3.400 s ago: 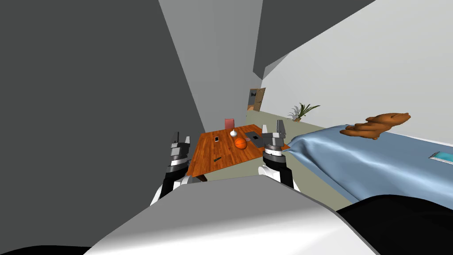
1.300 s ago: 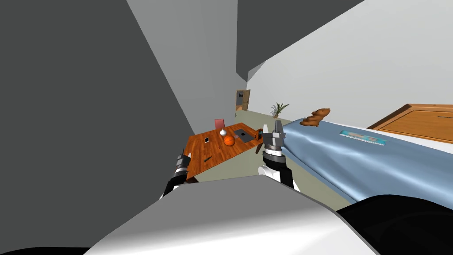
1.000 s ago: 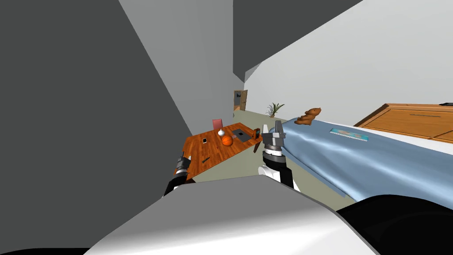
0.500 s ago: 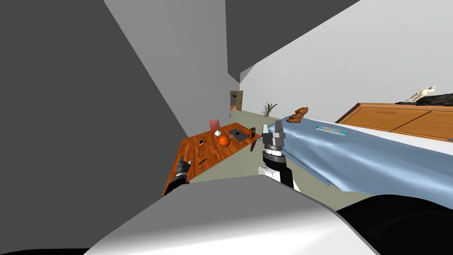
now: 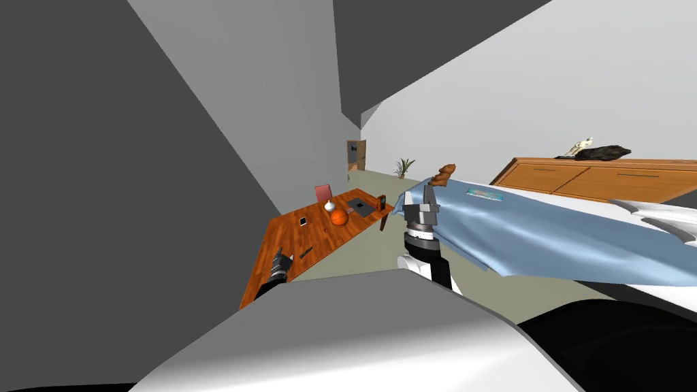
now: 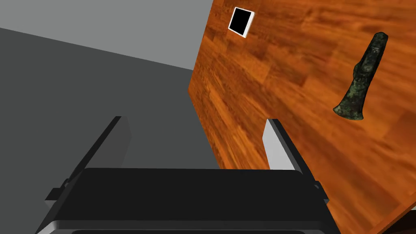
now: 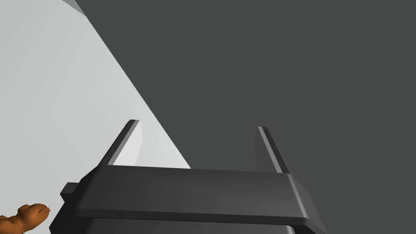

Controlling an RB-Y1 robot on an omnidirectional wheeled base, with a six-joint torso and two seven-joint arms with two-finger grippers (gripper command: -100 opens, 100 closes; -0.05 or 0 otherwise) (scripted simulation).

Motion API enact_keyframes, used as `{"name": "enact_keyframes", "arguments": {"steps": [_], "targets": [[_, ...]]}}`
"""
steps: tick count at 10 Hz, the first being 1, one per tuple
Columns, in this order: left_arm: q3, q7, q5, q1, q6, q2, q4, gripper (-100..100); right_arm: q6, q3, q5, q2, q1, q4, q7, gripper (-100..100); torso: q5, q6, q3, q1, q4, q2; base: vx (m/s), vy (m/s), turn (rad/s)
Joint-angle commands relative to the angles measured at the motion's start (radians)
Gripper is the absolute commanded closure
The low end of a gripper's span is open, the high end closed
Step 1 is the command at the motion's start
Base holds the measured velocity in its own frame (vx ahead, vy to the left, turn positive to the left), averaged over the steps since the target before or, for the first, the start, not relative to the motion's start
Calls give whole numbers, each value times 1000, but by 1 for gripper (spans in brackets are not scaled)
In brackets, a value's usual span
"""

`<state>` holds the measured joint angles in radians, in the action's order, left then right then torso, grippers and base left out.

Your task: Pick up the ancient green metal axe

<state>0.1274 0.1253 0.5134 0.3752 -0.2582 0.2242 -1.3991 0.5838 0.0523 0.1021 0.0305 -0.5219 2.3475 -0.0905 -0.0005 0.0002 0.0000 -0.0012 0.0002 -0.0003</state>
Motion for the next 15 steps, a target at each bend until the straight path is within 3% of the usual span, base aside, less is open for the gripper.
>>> {"name": "enact_keyframes", "arguments": {"steps": [1, 2, 4, 6, 9, 11, 12, 13, 14, 15], "targets": [[2, 10, 26, 5, 21, 10, 48, -100, 0, 0, 0, 0, 0, 0, 0, 0, 0, 0, 0, 0, 0, 0, 10, -18, -106], [5, 21, 62, -8, 47, 20, 79, -100, 0, 0, 0, 0, 0, 0, 0, 0, 0, -1, 0, 1, 0, 0, 9, -20, -177], [5, 21, 62, -8, 47, 20, 108, -100, 0, 0, 0, 0, 0, 0, 0, 0, 0, -1, 0, 1, 0, 0, 3, -5, -47], [11, 43, 131, -34, 100, 43, 192, -100, 0, 0, 0, 0, 0, 0, 0, 0, 0, 0, 0, 1, 0, 0, 14, -12, -293], [12, 54, 164, -48, 128, 56, 279, -100, 0, 0, 0, 0, 0, 0, 0, 0, 0, -1, 0, 2, 0, -1, 19, -4, -115], [14, 77, 227, -75, 184, 84, 358, -100, 0, 0, 0, 0, 0, 0, 0, 0, 0, -1, 0, 2, 0, 0, 22, -2, -262], [14, 77, 227, -75, 185, 84, 387, -100, 0, 0, 0, 0, 0, 0, 0, 0, 0, 0, 0, 2, 0, -1, 24, 10, -137], [14, 88, 256, -89, 212, 98, 438, -100, 0, 0, 0, 0, 0, 0, 0, 0, 0, -1, 0, 3, 0, -1, 23, 11, -191], [14, 88, 256, -89, 214, 98, 438, -100, 0, 0, 0, 0, 0, 0, 0, 0, 1, -1, 0, 3, 0, -1, 17, 12, -92], [14, 99, 283, -103, 244, 113, 487, -100, 0, 0, 0, 0, 0, 0, 0, 0, 0, -1, 0, 2, 0, 0, 25, 5, -201]]}}
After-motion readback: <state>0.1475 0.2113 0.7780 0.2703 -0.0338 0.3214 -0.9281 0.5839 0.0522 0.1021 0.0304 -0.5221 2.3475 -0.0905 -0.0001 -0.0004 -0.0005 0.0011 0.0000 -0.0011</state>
